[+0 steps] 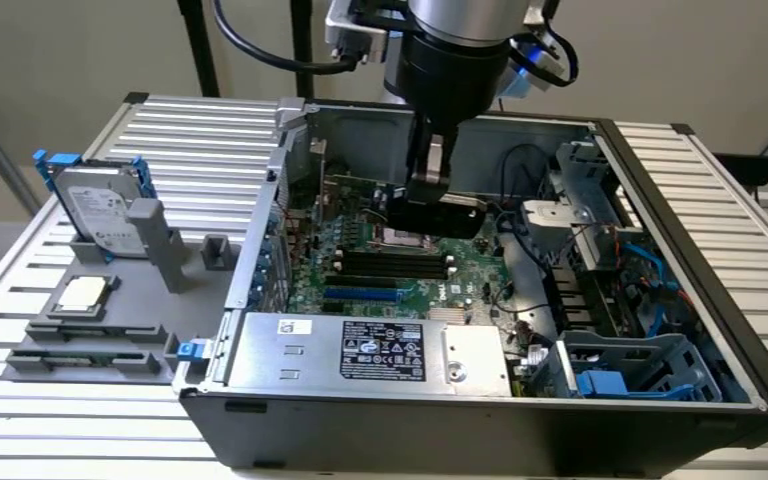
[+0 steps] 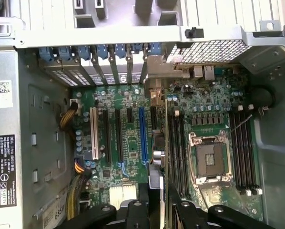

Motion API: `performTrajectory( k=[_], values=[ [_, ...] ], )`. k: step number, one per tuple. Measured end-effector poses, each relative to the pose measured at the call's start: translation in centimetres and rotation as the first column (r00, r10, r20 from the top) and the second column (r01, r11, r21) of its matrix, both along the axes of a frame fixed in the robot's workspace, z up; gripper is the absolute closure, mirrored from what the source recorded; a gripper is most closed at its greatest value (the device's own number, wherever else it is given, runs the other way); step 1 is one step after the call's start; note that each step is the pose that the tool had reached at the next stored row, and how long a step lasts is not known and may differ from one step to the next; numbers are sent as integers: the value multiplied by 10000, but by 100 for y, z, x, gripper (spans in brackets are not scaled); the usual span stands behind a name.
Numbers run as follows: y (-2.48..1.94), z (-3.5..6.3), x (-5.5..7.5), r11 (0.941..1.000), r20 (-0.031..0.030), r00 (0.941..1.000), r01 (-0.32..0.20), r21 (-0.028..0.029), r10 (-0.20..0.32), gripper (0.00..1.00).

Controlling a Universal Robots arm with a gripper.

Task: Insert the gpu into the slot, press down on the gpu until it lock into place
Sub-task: 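Insert the gpu into the slot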

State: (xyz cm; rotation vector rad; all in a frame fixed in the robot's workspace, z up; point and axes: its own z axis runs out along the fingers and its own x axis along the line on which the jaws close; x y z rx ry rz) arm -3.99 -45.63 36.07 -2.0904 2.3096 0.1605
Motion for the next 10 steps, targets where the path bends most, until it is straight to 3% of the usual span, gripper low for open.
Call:
performTrajectory(
  k=[10],
  values=[
    [-62,-66,-105,10000,141,9999,-94,-2,94,74]
  ],
)
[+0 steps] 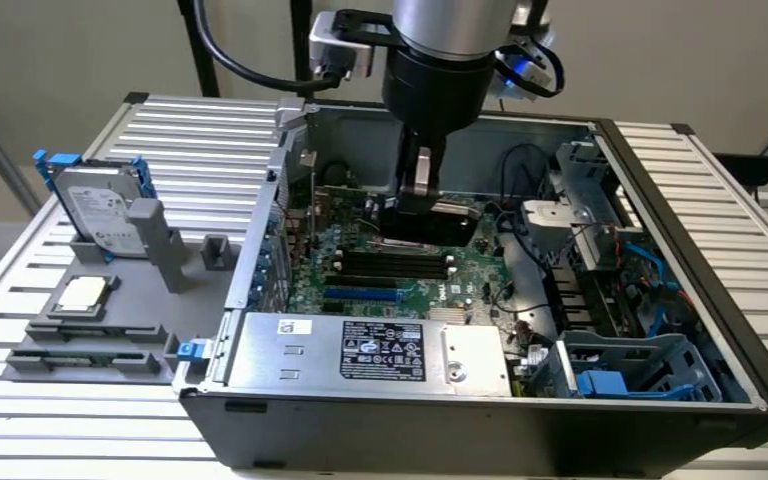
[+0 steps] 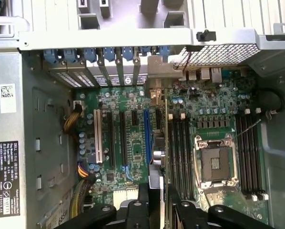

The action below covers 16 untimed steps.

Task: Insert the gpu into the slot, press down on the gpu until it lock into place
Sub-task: 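Insert the gpu into the slot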

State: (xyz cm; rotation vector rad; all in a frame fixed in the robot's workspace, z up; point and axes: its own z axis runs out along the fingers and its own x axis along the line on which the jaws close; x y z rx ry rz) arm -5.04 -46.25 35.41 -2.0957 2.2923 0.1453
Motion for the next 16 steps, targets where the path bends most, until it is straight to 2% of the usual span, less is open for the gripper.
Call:
performTrajectory(
  k=[2,9,12,16],
  values=[
    [-8,-14,-40,10000,61,10000,-7,0,7,74],
    [-27,-70,-201,10000,337,9994,-24,0,24,74],
    [-30,-115,-268,10000,387,9992,-58,0,57,74],
    [-30,-210,-322,9999,416,9990,-164,0,164,74]
  ],
)
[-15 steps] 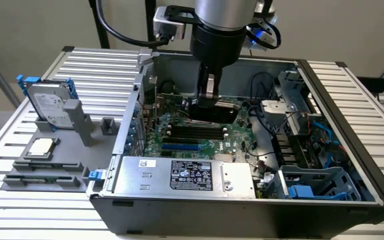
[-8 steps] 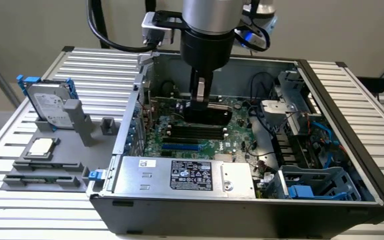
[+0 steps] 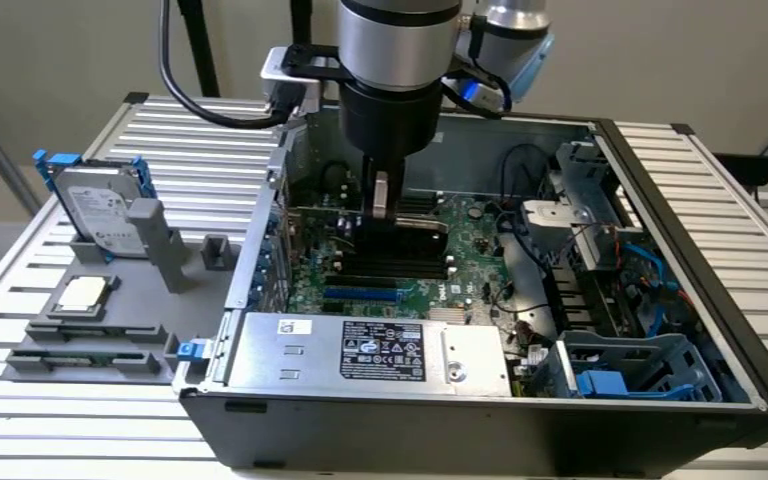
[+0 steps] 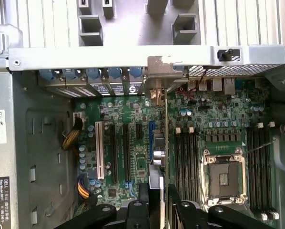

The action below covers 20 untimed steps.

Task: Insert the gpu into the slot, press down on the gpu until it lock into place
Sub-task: 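Insert the gpu into the slot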

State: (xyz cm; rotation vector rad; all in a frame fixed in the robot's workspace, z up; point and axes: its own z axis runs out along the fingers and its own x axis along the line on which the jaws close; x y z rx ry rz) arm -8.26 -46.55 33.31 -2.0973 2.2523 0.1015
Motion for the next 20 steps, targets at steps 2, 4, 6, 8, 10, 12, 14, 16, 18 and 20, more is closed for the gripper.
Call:
performTrajectory(
  k=[2,4,6,8,10,12,14,16,18,20],
  values=[
    [0,-37,-2,10000,7,10000,-47,0,47,74],
    [0,-73,-5,10000,7,10000,-85,-1,85,74],
    [0,-108,-9,9999,7,9999,-125,-1,125,74],
    [0,-145,-13,9999,7,9999,-170,-1,170,74],
    [0,-181,-18,9998,7,9998,-216,-1,216,74],
    [0,-218,-20,9997,8,9997,-264,0,264,74],
    [0,-254,-22,9995,7,9995,-304,-1,304,74],
    [0,-291,-23,9994,8,9994,-334,0,334,74],
    [0,-327,-24,9994,7,9994,-360,0,360,74],
    [1,-363,-24,9993,8,9993,-378,0,378,74]
  ],
)
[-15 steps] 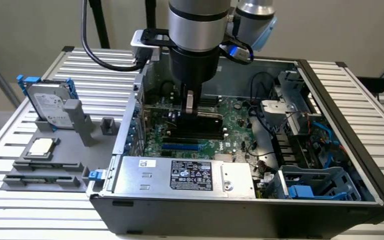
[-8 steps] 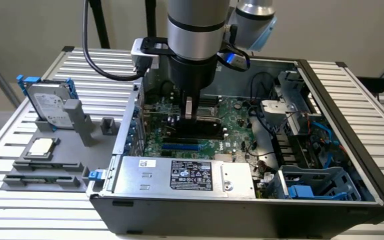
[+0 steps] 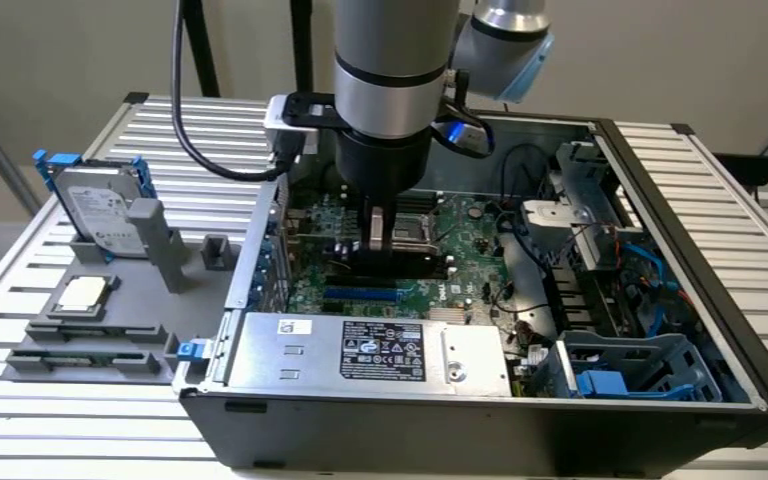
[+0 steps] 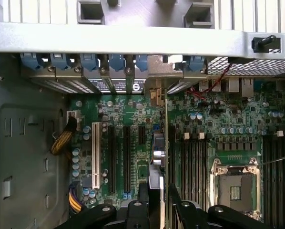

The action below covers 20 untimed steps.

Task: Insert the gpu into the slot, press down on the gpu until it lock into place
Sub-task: 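Insert the gpu into the slot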

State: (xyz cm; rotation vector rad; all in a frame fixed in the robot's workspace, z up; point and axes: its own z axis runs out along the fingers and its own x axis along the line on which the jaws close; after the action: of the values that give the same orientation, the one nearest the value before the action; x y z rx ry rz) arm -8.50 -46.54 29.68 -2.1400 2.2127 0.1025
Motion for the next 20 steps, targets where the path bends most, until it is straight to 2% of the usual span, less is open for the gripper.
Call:
performTrajectory(
  k=[7,12,16,20],
  values=[
    [10,-126,-6,10000,0,10000,-32,-1,32,74],
    [33,-214,-9,10000,0,10000,-42,0,42,74],
    [38,-228,-11,10000,-40,10000,-47,-3,47,74],
    [39,-229,-11,10000,-39,10000,-48,0,48,74]
  ],
)
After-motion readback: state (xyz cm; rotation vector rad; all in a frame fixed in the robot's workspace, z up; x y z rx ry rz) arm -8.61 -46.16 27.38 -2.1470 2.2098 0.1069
